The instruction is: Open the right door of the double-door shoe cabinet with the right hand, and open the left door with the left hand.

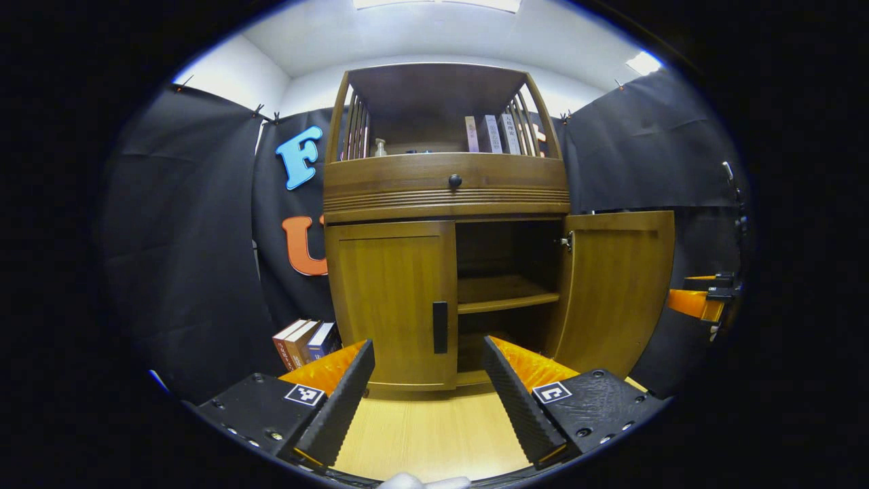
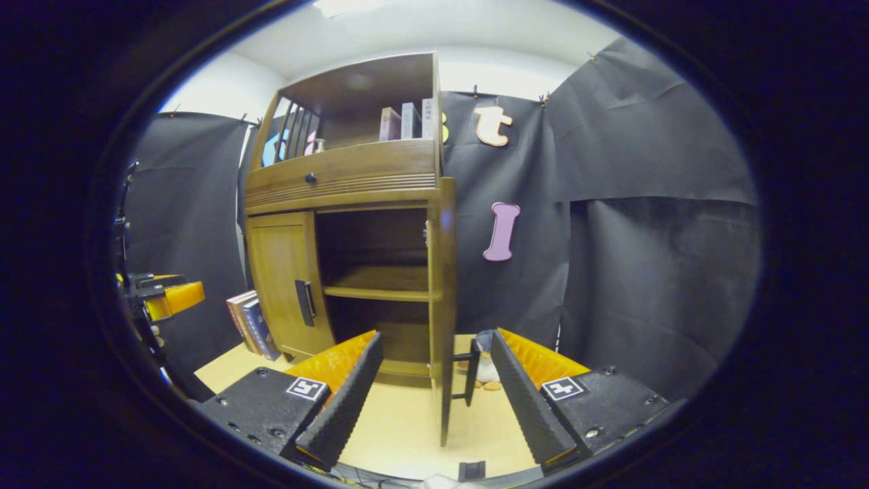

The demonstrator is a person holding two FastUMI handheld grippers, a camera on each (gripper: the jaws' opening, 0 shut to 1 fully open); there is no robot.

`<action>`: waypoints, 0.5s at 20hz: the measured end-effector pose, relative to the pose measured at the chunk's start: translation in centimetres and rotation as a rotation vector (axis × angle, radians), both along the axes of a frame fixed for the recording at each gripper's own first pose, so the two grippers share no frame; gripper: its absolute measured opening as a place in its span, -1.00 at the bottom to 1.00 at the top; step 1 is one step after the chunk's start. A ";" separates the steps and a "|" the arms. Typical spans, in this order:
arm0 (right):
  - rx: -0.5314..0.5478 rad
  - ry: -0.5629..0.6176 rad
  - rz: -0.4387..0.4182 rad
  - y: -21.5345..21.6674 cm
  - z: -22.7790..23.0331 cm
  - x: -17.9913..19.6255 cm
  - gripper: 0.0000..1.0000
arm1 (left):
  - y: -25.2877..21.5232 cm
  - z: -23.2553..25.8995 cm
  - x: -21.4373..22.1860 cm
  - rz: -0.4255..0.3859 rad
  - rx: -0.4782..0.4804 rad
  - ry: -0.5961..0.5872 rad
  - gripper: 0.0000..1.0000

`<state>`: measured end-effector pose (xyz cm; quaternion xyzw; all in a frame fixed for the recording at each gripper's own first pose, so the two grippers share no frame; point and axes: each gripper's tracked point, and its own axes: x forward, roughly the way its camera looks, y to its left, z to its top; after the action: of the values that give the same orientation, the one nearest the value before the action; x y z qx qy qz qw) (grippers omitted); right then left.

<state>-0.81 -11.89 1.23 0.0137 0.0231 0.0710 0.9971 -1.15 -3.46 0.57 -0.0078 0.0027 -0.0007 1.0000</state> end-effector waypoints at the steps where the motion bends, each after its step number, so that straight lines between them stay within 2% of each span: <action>1: -0.003 0.001 -0.006 1.1 -0.2 0.0 1.00 | 0.5 -0.2 0.1 -0.003 0.001 -0.001 0.91; 6: 0.011 0.040 -0.055 5.7 -2.9 1.0 1.00 | 2.9 -1.2 0.3 0.004 0.008 -0.005 0.91; 10: 0.013 0.072 -0.033 8.8 -4.8 1.3 1.00 | 3.3 -3.0 0.7 0.002 0.002 0.023 0.92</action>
<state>0.53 -3.05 -3.57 0.0233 0.0583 0.0541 0.9966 -0.41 -0.12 -2.43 -0.0065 0.0142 0.0003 0.9999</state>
